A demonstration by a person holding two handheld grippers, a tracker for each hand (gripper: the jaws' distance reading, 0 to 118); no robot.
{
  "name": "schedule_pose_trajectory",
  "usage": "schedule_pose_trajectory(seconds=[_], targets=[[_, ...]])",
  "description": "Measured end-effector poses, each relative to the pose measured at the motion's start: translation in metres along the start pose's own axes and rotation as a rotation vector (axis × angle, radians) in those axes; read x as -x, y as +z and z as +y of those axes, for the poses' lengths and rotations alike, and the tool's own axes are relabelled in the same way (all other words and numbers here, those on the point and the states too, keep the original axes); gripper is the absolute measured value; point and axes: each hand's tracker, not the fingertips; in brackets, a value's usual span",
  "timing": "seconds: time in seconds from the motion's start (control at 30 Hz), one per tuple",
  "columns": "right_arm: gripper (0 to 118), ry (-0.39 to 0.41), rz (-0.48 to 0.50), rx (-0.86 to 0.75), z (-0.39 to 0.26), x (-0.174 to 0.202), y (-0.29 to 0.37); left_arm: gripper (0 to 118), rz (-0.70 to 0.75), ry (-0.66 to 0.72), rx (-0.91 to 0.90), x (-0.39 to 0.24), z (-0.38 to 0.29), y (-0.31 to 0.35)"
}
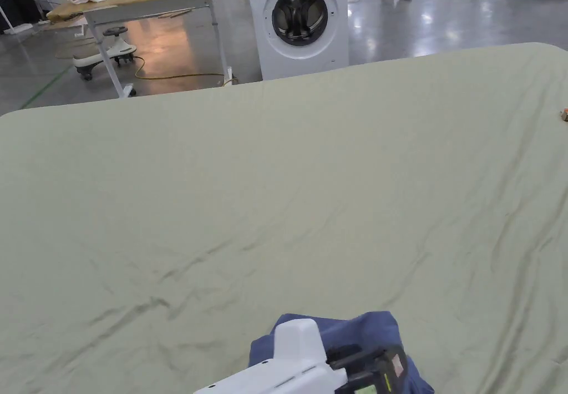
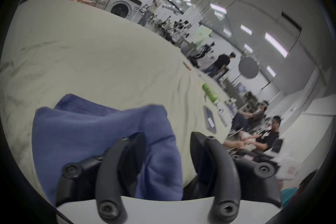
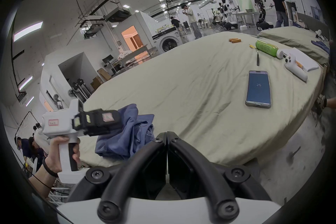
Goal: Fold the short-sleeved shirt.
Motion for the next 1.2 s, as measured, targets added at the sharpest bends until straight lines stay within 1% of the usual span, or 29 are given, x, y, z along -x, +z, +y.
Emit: schedule_pose_trajectory(seconds=[0.03,0.07,0.13,0.2,0.27,0.3,0.37,0.43,0.47,0.5,0.53,0.6,0.63,0.67,0.7,0.73,0.8,0.83,0.87,0.93,0.97,1.0,1.03,1.07,1.1,1.13,1.17,1.2], targets=[[0,-0.008,-0.004,-0.001,-0.001,-0.001,0.0,29,-0.015,0.027,-0.006,0.004,0.005,0.008],[0,-0.019,-0.007,-0.002,-0.002,-0.002,-0.001,0,0.012,0.036,-0.006,0.007,0.009,0.013],[0,-0.046,0.005,-0.004,-0.003,-0.004,-0.002,0,0.114,0.027,-0.015,0.009,0.01,0.013],[0,-0.073,0.02,-0.003,-0.005,-0.004,-0.006,0,0.068,0.028,0.031,0.011,0.011,0.003],[0,-0.084,0.021,0.001,-0.006,-0.003,-0.008,0,0.051,0.059,0.057,0.011,0.005,-0.015],[0,-0.084,0.022,0.004,-0.006,-0.001,-0.009,0,0.029,0.063,0.102,0.012,0.002,-0.031],[0,-0.083,0.018,0.008,-0.007,0.002,-0.009,0,0.065,0.029,0.18,0.006,-0.008,-0.064],[0,-0.1,0.017,0.023,-0.009,0.004,-0.011,0,0.112,-0.043,0.272,0.0,-0.021,-0.097],[0,-0.126,0.021,0.045,-0.012,0.005,-0.013,0,0.109,-0.066,0.278,0.001,-0.026,-0.102],[0,-0.152,0.016,0.077,-0.017,0.002,-0.016,0,0.102,-0.045,0.248,0.001,-0.025,-0.098],[0,-0.156,0.016,0.096,-0.021,0.003,-0.019,0,0.106,-0.038,0.25,0.0,-0.02,-0.094],[0,-0.135,0.037,0.132,-0.027,0.007,-0.029,0,0.095,-0.036,0.245,-0.001,-0.012,-0.082],[0,-0.125,0.042,0.143,-0.027,0.009,-0.035,6,0.088,-0.034,0.221,-0.002,-0.01,-0.071],[0,-0.111,0.053,0.154,-0.025,0.012,-0.043,17,0.073,-0.043,0.175,-0.003,-0.009,-0.056],[0,-0.091,0.073,0.158,-0.021,0.017,-0.05,17,0.046,-0.06,0.118,-0.004,-0.01,-0.037],[0,-0.067,0.104,0.152,-0.016,0.022,-0.057,22,0.045,-0.08,0.071,-0.004,-0.012,-0.019],[0,-0.022,0.171,0.179,-0.004,0.032,-0.08,57,0.045,-0.082,0.011,0.004,-0.011,0.016],[0,0.0,0.194,0.205,-0.001,0.035,-0.093,68,0.059,-0.062,0.005,0.006,-0.01,0.026],[0,0.029,0.193,0.225,0.002,0.04,-0.109,74,0.085,-0.03,-0.024,0.012,-0.01,0.04],[0,0.109,0.17,0.281,0.006,0.048,-0.14,77,0.116,0.031,-0.058,0.03,-0.009,0.065],[0,0.138,0.163,0.301,0.005,0.051,-0.155,81,0.147,0.066,-0.07,0.039,-0.008,0.071],[0,0.138,0.144,0.312,0.003,0.052,-0.167,84,0.178,0.097,-0.079,0.049,-0.008,0.077],[0,0.129,0.075,0.369,0.0,0.053,-0.181,86,0.205,0.121,-0.091,0.059,-0.009,0.083],[0,0.123,0.042,0.461,-0.005,0.052,-0.196,87,0.218,0.147,-0.093,0.071,-0.009,0.088],[0,0.103,0.046,0.495,-0.006,0.05,-0.203,87,0.237,0.187,-0.093,0.08,-0.007,0.089],[0,0.075,0.064,0.448,0.0,0.048,-0.199,87,0.241,0.231,-0.097,0.089,-0.006,0.091],[0,0.036,0.065,0.472,0.004,0.047,-0.195,87,0.214,0.28,-0.1,0.102,-0.006,0.094],[0,0.039,0.069,0.473,0.007,0.045,-0.194,87,0.173,0.332,-0.105,0.114,-0.006,0.096]])
